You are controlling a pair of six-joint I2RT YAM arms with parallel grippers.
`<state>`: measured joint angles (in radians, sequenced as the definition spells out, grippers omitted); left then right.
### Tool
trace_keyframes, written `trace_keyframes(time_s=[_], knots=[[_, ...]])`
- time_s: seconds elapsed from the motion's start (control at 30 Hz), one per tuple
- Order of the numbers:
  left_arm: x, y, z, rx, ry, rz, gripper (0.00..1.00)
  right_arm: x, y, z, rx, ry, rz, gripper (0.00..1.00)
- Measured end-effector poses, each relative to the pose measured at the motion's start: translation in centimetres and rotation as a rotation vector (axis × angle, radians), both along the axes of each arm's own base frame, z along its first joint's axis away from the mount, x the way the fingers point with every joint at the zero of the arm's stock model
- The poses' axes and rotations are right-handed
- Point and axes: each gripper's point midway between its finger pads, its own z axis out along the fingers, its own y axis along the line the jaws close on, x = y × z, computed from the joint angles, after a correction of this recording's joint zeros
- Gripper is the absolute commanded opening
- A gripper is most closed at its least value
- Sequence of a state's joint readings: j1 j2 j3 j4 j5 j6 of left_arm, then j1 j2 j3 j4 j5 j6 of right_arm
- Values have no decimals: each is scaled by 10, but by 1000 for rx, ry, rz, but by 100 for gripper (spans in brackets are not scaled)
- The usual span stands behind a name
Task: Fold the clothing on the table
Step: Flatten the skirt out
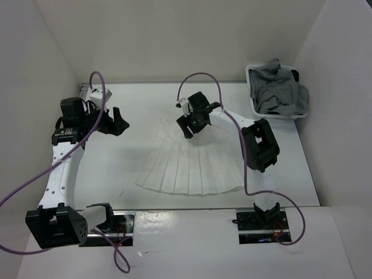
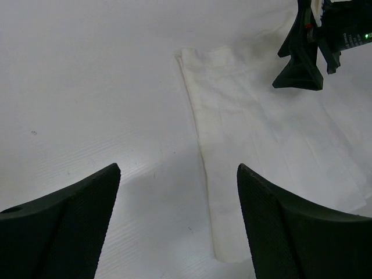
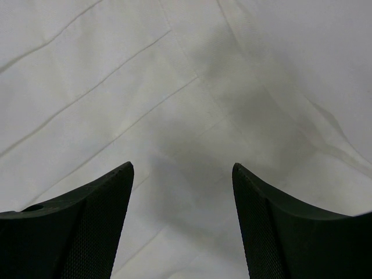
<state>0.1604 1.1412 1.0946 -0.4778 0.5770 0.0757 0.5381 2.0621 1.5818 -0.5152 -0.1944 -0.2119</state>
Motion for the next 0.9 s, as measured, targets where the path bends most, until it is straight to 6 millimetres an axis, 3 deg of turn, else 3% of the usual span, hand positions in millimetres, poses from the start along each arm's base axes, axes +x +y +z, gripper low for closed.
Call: trace_keyframes(time_s=[0.07, 0.57, 0.9], knots=[[0, 0, 0, 2, -1, 0, 100, -3, 2, -5, -10, 9, 5, 74], [4, 7, -7, 22, 20, 37, 100, 3, 3, -26, -60, 26, -4, 74], [6, 14, -9, 44, 24, 72, 100, 5, 30, -33, -87, 13, 27, 75]])
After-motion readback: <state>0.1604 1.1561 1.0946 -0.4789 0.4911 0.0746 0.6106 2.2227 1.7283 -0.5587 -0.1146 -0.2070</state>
